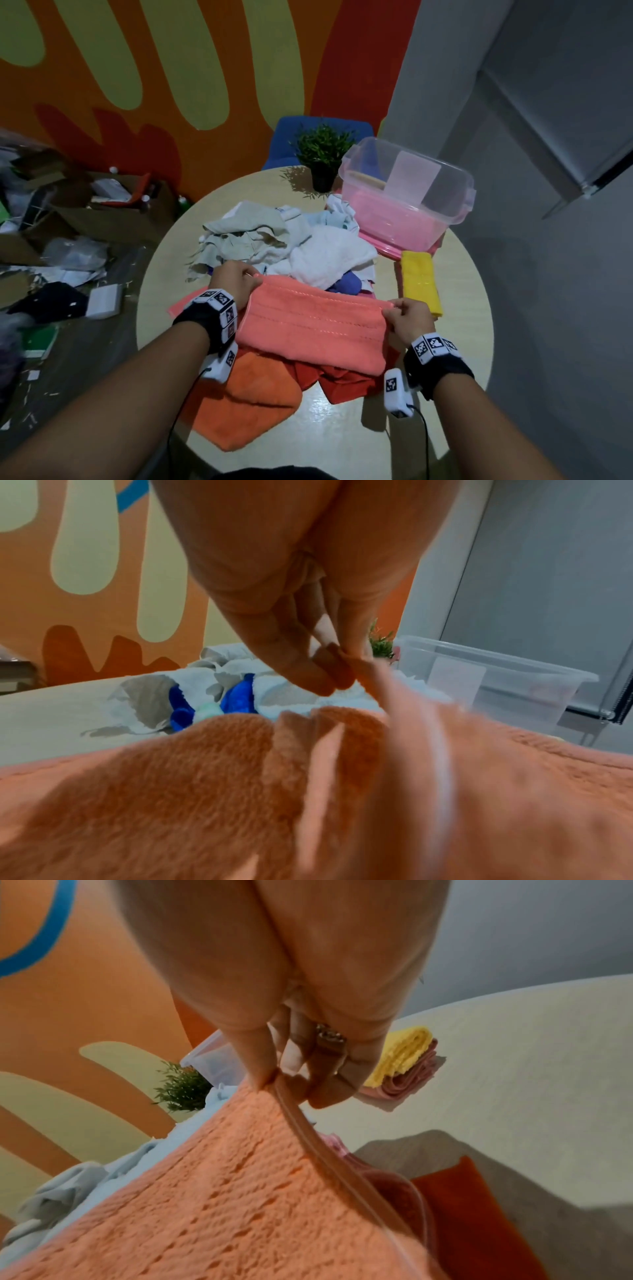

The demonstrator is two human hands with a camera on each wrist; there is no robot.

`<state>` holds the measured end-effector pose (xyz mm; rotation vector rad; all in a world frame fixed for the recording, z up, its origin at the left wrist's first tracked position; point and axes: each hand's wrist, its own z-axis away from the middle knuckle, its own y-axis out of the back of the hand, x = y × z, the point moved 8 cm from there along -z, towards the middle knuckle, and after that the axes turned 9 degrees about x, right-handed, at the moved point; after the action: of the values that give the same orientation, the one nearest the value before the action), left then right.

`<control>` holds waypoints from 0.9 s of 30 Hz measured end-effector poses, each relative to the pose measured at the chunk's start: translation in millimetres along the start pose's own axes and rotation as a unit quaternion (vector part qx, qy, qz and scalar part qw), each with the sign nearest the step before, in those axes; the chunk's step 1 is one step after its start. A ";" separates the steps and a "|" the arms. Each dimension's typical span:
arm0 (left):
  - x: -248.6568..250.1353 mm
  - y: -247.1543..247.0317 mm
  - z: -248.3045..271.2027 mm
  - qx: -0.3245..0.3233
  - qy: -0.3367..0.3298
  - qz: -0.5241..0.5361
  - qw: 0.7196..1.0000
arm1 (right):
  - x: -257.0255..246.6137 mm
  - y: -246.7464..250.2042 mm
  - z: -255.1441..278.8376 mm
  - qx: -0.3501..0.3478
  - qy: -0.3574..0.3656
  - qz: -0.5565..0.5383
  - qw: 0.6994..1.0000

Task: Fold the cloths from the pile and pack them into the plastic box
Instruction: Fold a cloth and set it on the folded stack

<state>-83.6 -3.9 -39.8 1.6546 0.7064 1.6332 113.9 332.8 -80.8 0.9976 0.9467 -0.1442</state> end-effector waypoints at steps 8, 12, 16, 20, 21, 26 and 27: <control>-3.5 -23.9 -24.9 0.011 0.012 0.002 1.000 | 2.3 -19.6 -23.0 0.027 -0.041 0.046 0.998; -0.9 -27.5 -30.7 0.023 0.002 0.018 1.000 | 9.1 -20.8 -27.9 0.031 -0.067 0.045 0.996; -4.5 -34.4 -30.5 0.012 0.014 0.008 1.000 | 20.4 -26.0 -28.9 0.009 -0.092 0.071 0.993; -11.1 -41.2 -28.6 -0.011 0.048 0.015 0.999 | 25.5 -44.5 -16.5 -0.075 -0.073 0.131 0.986; -12.3 -41.5 -27.7 -0.011 0.056 0.025 0.998 | 30.1 -48.2 -15.2 -0.084 -0.075 0.137 0.984; -15.5 -37.8 -26.8 0.009 0.058 0.080 0.995 | 51.8 -59.1 -15.9 -0.108 -0.085 0.148 0.979; -17.5 -36.5 -27.2 0.014 0.063 0.086 0.994 | 55.6 -60.7 -15.4 -0.116 -0.087 0.149 0.978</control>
<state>-108.3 7.3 -80.3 1.6834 0.6674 1.8704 107.8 326.8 -164.1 0.8839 0.6283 0.1271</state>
